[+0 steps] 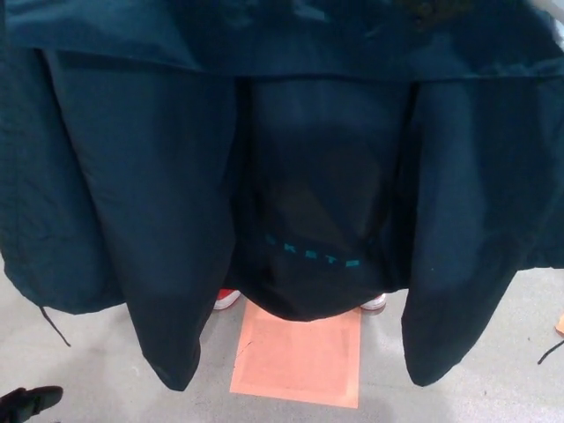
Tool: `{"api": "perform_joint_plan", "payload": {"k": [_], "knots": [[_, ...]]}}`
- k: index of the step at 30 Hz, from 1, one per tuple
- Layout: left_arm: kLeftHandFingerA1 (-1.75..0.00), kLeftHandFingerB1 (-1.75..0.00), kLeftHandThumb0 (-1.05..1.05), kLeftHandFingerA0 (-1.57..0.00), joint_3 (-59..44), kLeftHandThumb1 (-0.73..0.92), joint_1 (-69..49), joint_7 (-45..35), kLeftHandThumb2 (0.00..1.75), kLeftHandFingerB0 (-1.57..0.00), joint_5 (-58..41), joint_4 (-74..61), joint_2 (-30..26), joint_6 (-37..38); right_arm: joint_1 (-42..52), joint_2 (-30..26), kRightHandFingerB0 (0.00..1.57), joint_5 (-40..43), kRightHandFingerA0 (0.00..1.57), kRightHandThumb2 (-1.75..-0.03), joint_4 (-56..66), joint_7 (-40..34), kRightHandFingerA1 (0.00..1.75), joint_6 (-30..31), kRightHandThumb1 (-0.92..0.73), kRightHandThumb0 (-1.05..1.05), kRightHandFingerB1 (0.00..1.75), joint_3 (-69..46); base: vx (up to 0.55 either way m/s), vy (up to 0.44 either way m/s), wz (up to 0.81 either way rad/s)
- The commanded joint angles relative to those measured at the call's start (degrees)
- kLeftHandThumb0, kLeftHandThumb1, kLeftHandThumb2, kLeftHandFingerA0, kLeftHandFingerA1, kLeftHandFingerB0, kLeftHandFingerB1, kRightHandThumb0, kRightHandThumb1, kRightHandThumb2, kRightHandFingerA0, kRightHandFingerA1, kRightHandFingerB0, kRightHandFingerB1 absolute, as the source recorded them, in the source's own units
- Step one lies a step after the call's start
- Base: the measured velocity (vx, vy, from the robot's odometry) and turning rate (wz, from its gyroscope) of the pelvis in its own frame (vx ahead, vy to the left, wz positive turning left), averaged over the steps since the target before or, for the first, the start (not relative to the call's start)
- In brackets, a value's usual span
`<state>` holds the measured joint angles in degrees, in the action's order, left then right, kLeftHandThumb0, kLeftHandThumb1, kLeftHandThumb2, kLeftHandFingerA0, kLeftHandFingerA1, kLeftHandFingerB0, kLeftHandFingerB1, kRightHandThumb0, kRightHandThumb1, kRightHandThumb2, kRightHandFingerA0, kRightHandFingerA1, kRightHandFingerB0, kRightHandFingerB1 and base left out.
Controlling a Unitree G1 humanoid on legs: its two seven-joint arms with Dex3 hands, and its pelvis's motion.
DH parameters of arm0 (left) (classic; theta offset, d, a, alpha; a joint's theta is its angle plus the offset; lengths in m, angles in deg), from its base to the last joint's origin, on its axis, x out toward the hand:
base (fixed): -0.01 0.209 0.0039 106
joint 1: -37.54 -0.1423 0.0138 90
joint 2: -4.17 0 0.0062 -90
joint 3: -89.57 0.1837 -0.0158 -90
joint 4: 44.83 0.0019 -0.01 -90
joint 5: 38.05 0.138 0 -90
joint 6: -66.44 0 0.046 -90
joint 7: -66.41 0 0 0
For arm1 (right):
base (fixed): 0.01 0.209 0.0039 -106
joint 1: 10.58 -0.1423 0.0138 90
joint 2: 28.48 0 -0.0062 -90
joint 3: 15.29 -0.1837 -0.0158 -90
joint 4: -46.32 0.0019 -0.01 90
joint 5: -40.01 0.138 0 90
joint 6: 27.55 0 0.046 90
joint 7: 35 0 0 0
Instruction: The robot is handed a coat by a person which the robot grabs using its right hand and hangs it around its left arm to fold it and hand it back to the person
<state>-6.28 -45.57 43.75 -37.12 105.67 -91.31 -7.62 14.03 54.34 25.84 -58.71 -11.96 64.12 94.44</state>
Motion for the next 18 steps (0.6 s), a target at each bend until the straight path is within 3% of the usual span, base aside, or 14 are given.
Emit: {"api": "perform_joint_plan", "payload": {"k": [1, 2, 3, 7, 8, 12, 13, 18], "knots": [[-0.33, -0.31, -0.64, -0.19, -0.9, 0.9, -0.2, -2.2, 0.67, -0.19, -1.7, -1.4, -1.0, 2.2, -11.8, 6.0, 0.01, -1.9, 0.01, -1.03, -21.6, 17.3, 0.22, 13.9, -0.6, -0.84, 0.17, 6.5, 0.0, 0.0, 0.0], [-0.32, -0.31, -0.65, -0.19, -1.2, 0.89, -0.2, -2.4, 0.67, -0.19, -2.0, -1.6, -1.0, 1.5, -12.6, 7.0, 0.0, 0.8, 0.0, -1.01, -24.0, 22.1, 0.15, 15.6, -0.63, -0.86, 0.12, 6.2, 0.0, 0.0, 0.0], [-0.47, -0.46, -0.34, 0.0, -1.1, 0.59, -0.1, -2.5, 1.12, 0.0, -1.9, -1.5, -1.1, 1.7, -13.3, 7.8, 0.0, 2.5, 0.0, -1.0, -26.5, 25.6, 0.1, 16.4, -0.66, -0.91, 0.07, 6.2, 0.0, 0.0, 0.0], [-0.47, -0.46, -0.35, 0.0, -1.3, 0.57, 0.1, -3.2, 1.11, 0.0, -2.1, -1.1, -1.2, 1.8, -14.2, 7.9, 0.0, 2.0, 0.0, -1.02, -29.1, 32.9, 0.21, 16.9, -0.62, -0.87, 0.14, 8.8, 0.0, 0.0, 0.0], [-0.33, -0.31, -0.66, -0.19, -1.5, 0.87, 0.1, -3.3, 0.66, -0.19, -2.3, -1.0, -1.1, 1.7, -14.6, 7.6, 0.08, 1.4, 0.05, -1.04, -29.3, 34.9, 0.12, 17.3, -0.66, -0.98, 0.09, 9.9, 0.0, 0.0, 0.0], [-0.32, -0.32, -0.65, -0.18, -1.9, 0.84, 0.3, -3.4, 0.66, -0.19, -2.9, -1.4, -0.8, 0.8, -15.5, 7.1, 0.09, 3.3, 0.01, -1.04, -30.7, 41.4, 0.0, 17.7, -0.69, -1.05, 0.06, 10.0, 0.0, 0.0, 0.0], [-0.48, -0.46, -0.34, 0.0, -2.2, 0.59, 0.8, -3.9, 1.11, 0.0, -3.3, -1.4, -0.9, 0.2, -16.3, 6.7, 0.09, 4.1, 0.0, -1.04, -31.8, 44.0, 0.0, 17.1, -0.67, -1.04, 0.05, 9.6, 0.0, 0.0, 0.0], [-0.48, -0.47, -0.35, 0.0, -2.2, 0.59, 0.9, -4.8, 1.11, 0.0, -3.3, -1.4, -1.2, 0.6, -17.8, 5.6, 0.1, 2.6, 0.0, -1.05, -33.3, 47.0, 0.0, 14.2, -0.68, -1.05, 0.07, 11.0, 0.0, 0.0, 0.0]]}}
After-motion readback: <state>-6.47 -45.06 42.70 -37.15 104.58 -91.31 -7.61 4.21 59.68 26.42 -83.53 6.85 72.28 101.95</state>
